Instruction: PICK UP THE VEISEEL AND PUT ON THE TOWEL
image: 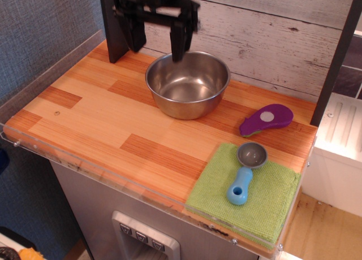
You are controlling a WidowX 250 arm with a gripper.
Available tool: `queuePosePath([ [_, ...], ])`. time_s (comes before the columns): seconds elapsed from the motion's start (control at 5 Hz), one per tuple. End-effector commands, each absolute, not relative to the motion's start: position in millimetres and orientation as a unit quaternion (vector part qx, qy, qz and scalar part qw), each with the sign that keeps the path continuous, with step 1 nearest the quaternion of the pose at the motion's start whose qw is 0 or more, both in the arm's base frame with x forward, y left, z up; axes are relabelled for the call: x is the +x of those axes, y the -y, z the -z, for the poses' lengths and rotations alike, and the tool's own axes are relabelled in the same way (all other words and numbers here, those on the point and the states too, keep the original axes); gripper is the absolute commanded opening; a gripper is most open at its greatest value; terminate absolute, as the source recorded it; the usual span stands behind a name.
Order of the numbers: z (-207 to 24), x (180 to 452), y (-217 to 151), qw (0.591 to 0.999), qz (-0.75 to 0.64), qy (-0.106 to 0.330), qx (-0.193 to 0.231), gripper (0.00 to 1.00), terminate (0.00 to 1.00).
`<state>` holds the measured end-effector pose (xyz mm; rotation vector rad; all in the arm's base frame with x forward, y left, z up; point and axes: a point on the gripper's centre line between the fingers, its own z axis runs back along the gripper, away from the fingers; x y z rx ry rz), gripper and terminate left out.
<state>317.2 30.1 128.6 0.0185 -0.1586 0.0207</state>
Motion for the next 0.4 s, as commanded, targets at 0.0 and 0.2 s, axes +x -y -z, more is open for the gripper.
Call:
queuePosePath([
  [0.0,-130.2,307.8,-40.8,0.994,0.002,0.076,0.074,1.0,0.0],
  [0.2,-130.2,307.8,-40.8,0.994,0.002,0.076,0.074,1.0,1.0],
])
